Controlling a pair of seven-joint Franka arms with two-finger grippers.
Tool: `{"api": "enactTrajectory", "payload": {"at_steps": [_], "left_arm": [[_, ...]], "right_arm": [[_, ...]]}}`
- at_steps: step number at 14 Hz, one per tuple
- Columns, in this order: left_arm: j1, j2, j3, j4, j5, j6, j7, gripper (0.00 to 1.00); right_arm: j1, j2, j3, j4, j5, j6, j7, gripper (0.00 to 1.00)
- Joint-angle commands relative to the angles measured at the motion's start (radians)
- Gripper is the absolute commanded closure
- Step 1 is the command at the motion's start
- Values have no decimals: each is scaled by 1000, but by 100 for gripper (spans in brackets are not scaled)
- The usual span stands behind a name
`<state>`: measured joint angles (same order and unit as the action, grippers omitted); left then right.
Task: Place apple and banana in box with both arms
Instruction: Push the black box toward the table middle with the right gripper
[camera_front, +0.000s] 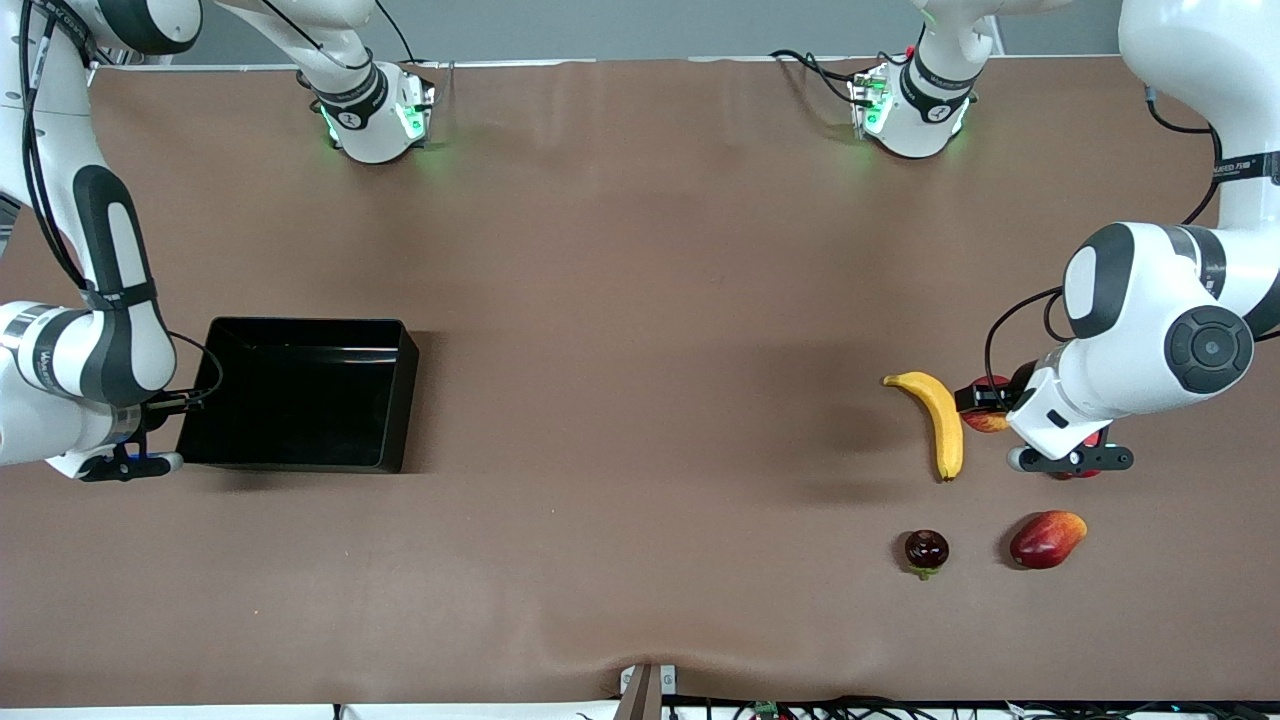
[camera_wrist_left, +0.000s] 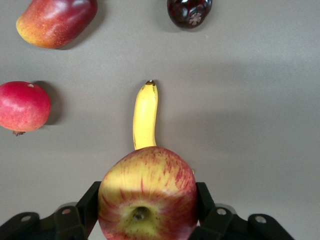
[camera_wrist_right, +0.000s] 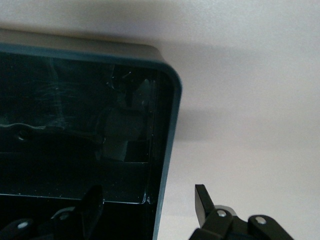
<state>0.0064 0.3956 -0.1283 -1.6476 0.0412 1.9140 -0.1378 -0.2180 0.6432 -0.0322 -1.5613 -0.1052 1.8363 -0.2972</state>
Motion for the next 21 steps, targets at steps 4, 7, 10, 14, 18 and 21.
{"api": "enactTrajectory", "payload": {"at_steps": [4,7,10,14,18,21], "left_arm": [[9,-14,-1,6,-11,-13,9,100],[12,-18,4,8,-9,-15,17,100],[11,-17,6,29,-4,-13,12,100],[1,-23,-2,48,-12,-35,-3,100],[0,-24,-16,51,-12,-43,-16,100],[6,-30,-16,51,-11,-69,-9,100]], "right_arm": [[2,12,11,17,-11,-2,-65,100],[0,12,11,20,-7,-2,-59,100],[5,7,15,23,-4,-6,-56,100],[5,-3,12,27,132,-11,-51,100],[17,-40,14,27,160,-11,55,100],[52,-54,14,27,217,-9,107,100]]}}
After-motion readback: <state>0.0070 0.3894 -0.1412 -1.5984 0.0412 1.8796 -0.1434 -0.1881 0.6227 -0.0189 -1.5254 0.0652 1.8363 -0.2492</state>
